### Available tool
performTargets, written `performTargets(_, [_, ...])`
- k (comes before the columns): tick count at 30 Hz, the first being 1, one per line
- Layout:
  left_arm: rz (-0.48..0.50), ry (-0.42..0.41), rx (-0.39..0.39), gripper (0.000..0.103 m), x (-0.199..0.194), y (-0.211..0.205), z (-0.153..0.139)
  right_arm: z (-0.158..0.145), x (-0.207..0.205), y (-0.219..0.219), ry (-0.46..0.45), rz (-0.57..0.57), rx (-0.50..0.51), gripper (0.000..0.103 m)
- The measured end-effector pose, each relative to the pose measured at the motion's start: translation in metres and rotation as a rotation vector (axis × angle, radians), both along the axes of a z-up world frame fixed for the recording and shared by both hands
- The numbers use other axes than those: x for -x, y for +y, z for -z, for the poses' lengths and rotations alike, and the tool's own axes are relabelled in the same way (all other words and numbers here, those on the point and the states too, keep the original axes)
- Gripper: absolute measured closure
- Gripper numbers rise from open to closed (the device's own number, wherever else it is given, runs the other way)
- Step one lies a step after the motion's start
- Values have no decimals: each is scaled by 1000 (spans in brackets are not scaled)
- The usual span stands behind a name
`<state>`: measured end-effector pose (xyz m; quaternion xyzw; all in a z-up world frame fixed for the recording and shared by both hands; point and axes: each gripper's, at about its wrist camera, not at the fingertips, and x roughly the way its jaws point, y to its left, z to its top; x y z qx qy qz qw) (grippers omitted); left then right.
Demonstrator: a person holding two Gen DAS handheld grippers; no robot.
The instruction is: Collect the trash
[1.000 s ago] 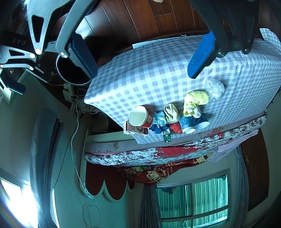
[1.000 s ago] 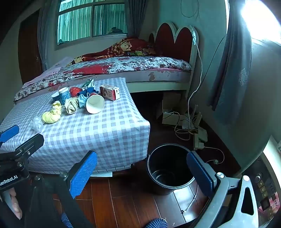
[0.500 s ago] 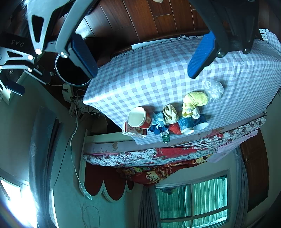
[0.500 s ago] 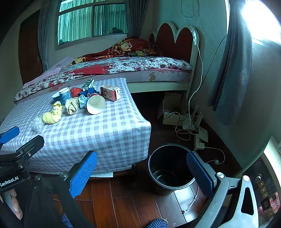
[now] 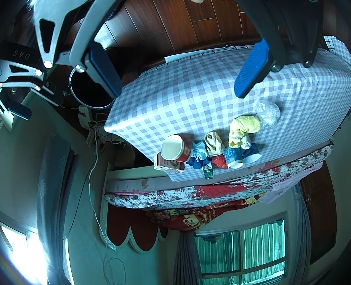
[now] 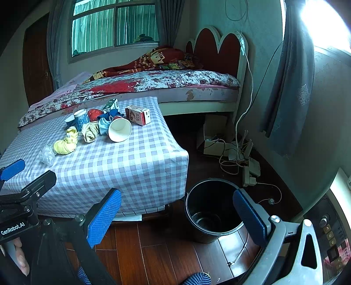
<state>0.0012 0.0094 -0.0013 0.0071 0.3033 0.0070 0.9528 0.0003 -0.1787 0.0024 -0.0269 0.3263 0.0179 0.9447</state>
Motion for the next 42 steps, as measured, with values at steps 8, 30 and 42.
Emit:
performTargets(8, [3, 4, 0, 1, 0, 0, 1, 1, 1, 0, -1, 0, -4, 1])
performTargets(30, [1, 5, -5, 1, 2, -2, 5, 2, 2, -2, 2, 2, -11, 1])
performTargets(42, [11, 5, 0, 1, 7, -4, 6, 2, 1, -2, 2, -1, -9, 1])
